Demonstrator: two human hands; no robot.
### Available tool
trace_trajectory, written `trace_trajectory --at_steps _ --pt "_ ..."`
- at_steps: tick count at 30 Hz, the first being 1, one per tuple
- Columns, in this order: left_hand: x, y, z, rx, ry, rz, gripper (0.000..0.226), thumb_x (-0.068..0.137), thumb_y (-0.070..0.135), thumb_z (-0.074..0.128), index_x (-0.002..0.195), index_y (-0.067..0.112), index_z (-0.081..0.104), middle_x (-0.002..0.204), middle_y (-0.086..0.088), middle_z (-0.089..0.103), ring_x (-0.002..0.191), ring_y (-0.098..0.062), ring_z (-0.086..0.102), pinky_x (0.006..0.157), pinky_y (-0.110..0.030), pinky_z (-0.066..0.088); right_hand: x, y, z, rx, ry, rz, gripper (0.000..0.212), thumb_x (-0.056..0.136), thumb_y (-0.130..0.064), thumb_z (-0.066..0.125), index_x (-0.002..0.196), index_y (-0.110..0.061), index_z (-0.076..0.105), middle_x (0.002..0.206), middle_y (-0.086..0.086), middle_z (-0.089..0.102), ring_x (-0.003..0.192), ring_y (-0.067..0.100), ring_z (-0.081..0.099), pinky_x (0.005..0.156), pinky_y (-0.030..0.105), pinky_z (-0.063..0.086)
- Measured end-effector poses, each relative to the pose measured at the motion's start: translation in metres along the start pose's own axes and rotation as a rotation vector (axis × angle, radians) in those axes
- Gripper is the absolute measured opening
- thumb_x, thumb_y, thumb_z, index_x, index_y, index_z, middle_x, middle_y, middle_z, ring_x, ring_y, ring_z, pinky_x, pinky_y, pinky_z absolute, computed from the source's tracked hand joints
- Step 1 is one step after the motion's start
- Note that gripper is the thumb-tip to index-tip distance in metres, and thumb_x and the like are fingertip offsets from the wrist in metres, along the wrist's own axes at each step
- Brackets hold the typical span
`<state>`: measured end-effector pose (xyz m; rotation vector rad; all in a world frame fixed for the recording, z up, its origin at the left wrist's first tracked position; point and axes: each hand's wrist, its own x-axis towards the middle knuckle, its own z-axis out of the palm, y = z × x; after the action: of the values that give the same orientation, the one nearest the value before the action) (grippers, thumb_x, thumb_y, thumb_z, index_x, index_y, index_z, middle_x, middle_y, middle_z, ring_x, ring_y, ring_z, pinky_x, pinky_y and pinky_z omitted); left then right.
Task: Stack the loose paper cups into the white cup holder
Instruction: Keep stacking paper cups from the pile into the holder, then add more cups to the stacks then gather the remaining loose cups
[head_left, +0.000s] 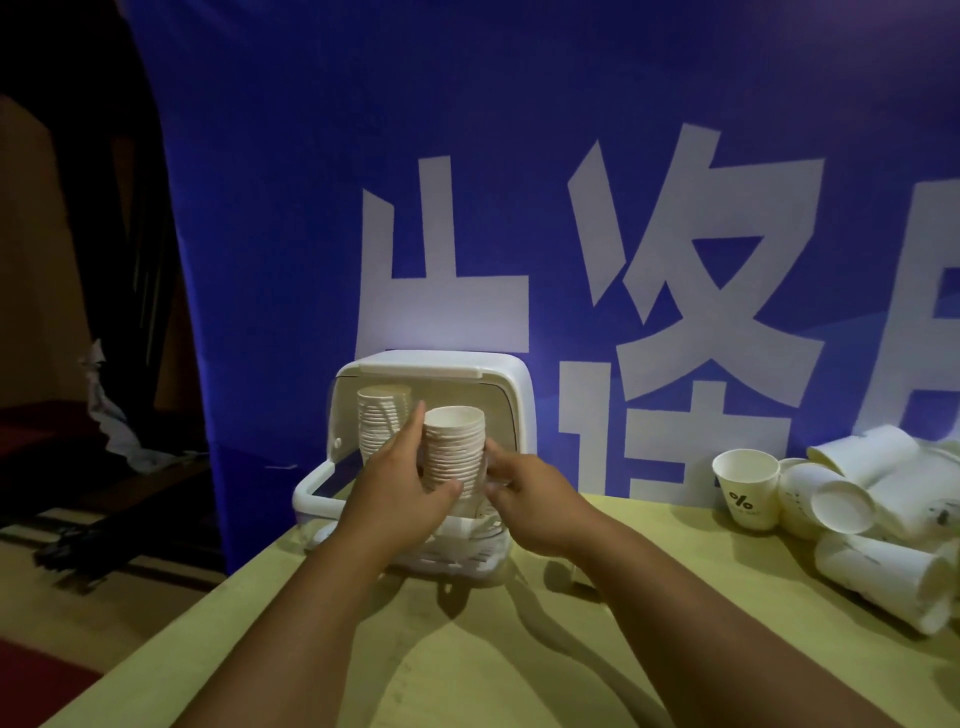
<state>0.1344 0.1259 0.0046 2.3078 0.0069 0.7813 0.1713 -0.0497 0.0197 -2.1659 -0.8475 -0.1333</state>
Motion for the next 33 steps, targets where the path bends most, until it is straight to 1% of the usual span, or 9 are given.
trace_trajectory --at_steps 4,9,14,18,22,24,28,30,33 --pt "0.005 -0.007 -0.006 -0.119 0.041 -0.064 0.085 0.085 0.023 0.081 0.150 0.041 0.030 0.142 0.013 0.054 0.120 -0.015 0.062 0.097 -0.042 0.056 0.015 -0.012 0.003 0.016 0.004 0.004 0.045 0.101 -0.024 0.054 0.145 -0.028 0.045 0.132 0.001 0.064 0.115 0.021 0.063 0.093 0.033 0.053" --pt "0.020 -0.022 -0.012 -0.155 0.077 -0.152 0.057 0.091 0.014 0.071 0.133 0.036 0.039 0.128 0.006 0.062 0.108 -0.012 0.064 0.090 -0.037 0.056 0.041 -0.019 0.009 0.081 0.008 0.031 0.054 0.099 -0.014 0.055 0.148 -0.027 0.036 0.139 0.001 0.056 0.125 0.022 0.055 0.099 0.033 0.048" --pt "0.029 -0.034 -0.011 -0.111 -0.004 -0.167 0.051 0.098 0.012 0.057 0.137 0.041 0.040 0.126 0.011 0.061 0.111 -0.012 0.061 0.095 -0.045 0.056 0.067 -0.010 0.023 0.080 -0.045 0.116 0.056 0.097 -0.017 0.053 0.148 -0.026 0.030 0.135 0.006 0.055 0.121 0.028 0.055 0.105 0.047 0.046" --pt "0.029 -0.039 -0.006 -0.018 -0.069 -0.140 0.048 0.100 0.025 0.050 0.142 0.045 0.040 0.137 0.016 0.059 0.124 -0.011 0.057 0.104 -0.048 0.050 0.093 0.007 0.032 0.074 -0.074 0.126 0.063 0.087 -0.033 0.055 0.146 -0.026 0.034 0.135 0.004 0.055 0.120 0.025 0.055 0.105 0.049 0.046" --pt "0.028 -0.037 -0.005 0.144 -0.115 -0.130 0.048 0.102 0.037 0.042 0.150 0.044 0.038 0.146 0.011 0.055 0.129 -0.019 0.054 0.105 -0.048 0.047 0.100 0.010 0.036 0.017 -0.101 0.155 0.059 0.087 -0.022 0.048 0.145 -0.018 0.033 0.130 0.010 0.058 0.116 0.030 0.057 0.101 0.050 0.048" --pt "0.027 -0.037 -0.004 0.175 -0.115 -0.120 0.045 0.104 0.036 0.042 0.149 0.040 0.042 0.145 0.008 0.055 0.128 -0.021 0.055 0.103 -0.048 0.048 0.096 0.010 0.037 0.002 -0.071 0.137 0.058 0.086 -0.025 0.046 0.143 -0.023 0.038 0.128 0.007 0.062 0.113 0.028 0.060 0.098 0.048 0.051" --pt "0.025 -0.028 -0.002 0.131 -0.007 -0.082 0.022 0.098 0.028 0.057 0.117 0.035 0.065 0.116 0.012 0.066 0.103 -0.012 0.062 0.089 -0.042 0.057 0.069 0.008 0.026 0.138 0.049 0.141 0.042 0.091 -0.017 0.056 0.132 -0.028 0.059 0.120 -0.003 0.068 0.107 0.016 0.065 0.091 0.039 0.057" --pt "0.022 -0.018 0.000 0.149 0.031 -0.034 0.009 0.095 0.028 0.061 0.097 0.034 0.066 0.102 0.014 0.063 0.093 -0.010 0.061 0.081 -0.038 0.058 0.048 0.007 0.012 0.161 0.140 0.160 0.029 0.093 -0.013 0.059 0.119 -0.024 0.067 0.112 -0.006 0.069 0.102 0.012 0.065 0.085 0.029 0.057" --pt "0.011 0.005 0.006 0.160 0.026 0.042 0.011 0.094 0.029 0.060 0.084 0.033 0.061 0.086 0.013 0.062 0.080 -0.009 0.060 0.071 -0.034 0.057 0.012 0.013 -0.012 0.139 0.288 0.186 0.015 0.093 -0.014 0.063 0.099 -0.026 0.071 0.095 -0.010 0.070 0.090 0.008 0.065 0.077 0.021 0.054"
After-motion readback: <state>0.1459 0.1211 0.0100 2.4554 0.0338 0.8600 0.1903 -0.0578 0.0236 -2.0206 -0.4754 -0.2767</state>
